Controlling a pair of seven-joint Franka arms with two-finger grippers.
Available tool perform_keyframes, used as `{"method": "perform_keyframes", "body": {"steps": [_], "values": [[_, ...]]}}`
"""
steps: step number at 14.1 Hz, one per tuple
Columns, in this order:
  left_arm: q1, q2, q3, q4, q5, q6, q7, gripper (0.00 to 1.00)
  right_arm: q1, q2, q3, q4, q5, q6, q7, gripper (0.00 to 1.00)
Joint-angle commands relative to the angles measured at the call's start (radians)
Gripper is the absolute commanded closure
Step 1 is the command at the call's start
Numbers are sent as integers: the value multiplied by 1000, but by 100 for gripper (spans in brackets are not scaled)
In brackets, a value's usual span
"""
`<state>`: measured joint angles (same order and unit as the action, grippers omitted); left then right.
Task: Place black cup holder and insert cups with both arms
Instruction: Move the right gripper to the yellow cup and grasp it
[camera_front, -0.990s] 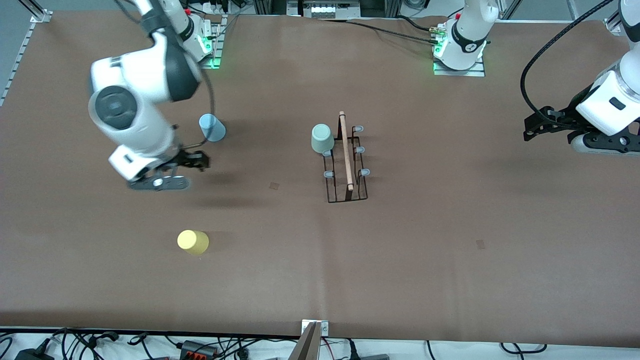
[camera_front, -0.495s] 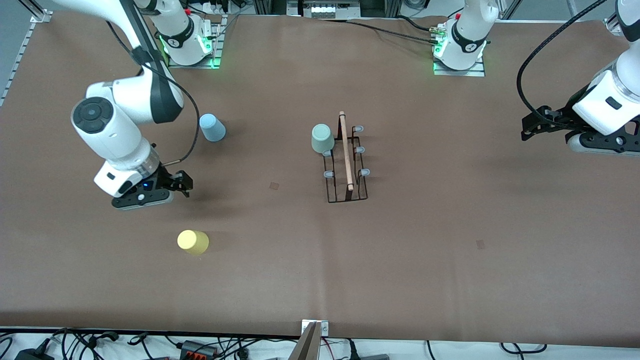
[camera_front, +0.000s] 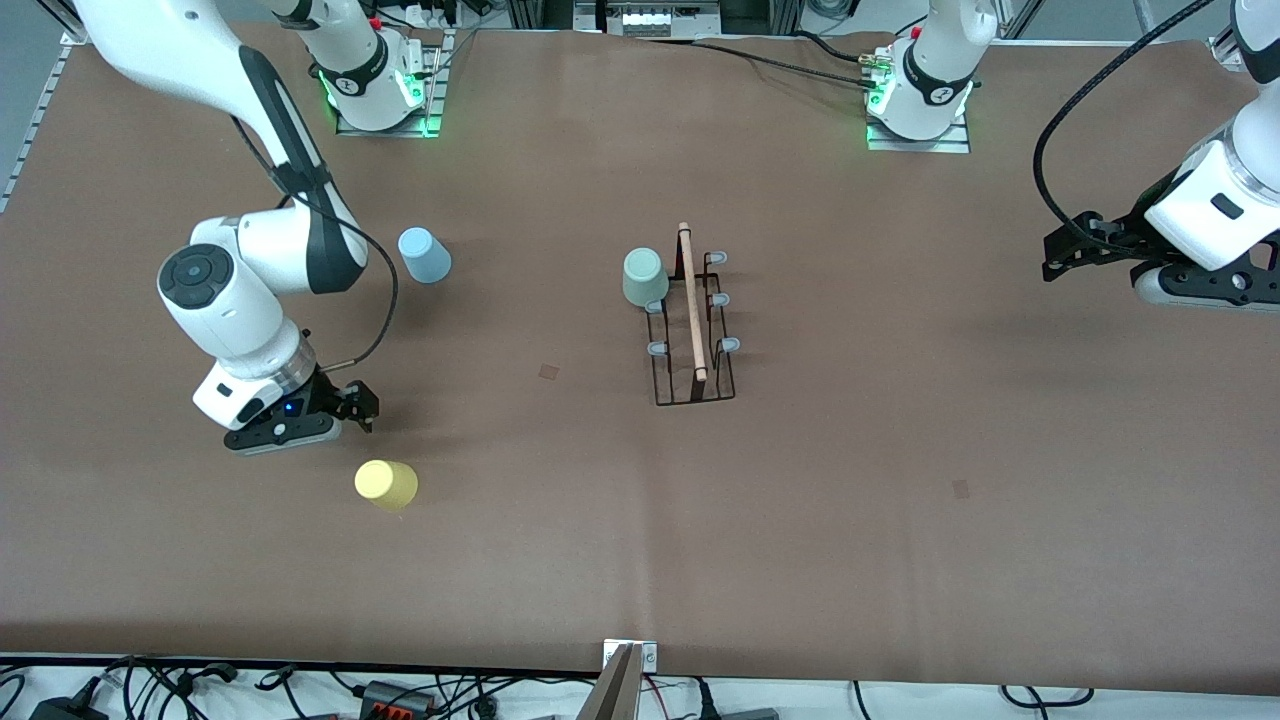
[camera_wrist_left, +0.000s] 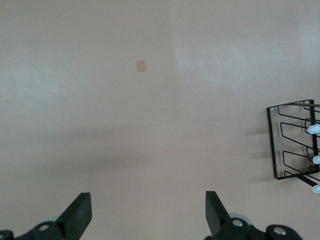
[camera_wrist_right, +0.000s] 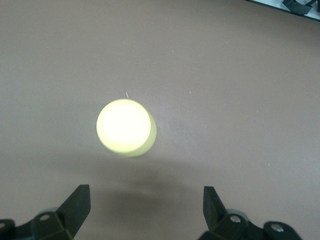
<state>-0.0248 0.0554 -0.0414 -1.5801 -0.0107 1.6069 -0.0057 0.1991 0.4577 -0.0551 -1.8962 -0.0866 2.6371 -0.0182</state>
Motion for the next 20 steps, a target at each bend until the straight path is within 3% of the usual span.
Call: {"method": "perform_keyframes", "body": {"steps": [1,7,11,17,19,20], "values": [[5,-12,-2,-6,-11,-2,16,0,-14,59,23,25,8,101,-11,0],[5,-9,-3,5,-11,-2,18,0,-12,156,38,120,34,153,-5,0],[5,-8,-3,5,-11,-4,18,0,-14,242,52,131,54,293,-9,0],[6,-9,-2,5,-11,-4,18,0,-26,249,52,134,51,302,-22,2],[6,-9,0,5,-11,-4,18,0,-26,249,52,132,50,296,-22,48],[6,-8,0,5,-11,-4,18,0,-24,248,52,131,50,294,-22,66]]}}
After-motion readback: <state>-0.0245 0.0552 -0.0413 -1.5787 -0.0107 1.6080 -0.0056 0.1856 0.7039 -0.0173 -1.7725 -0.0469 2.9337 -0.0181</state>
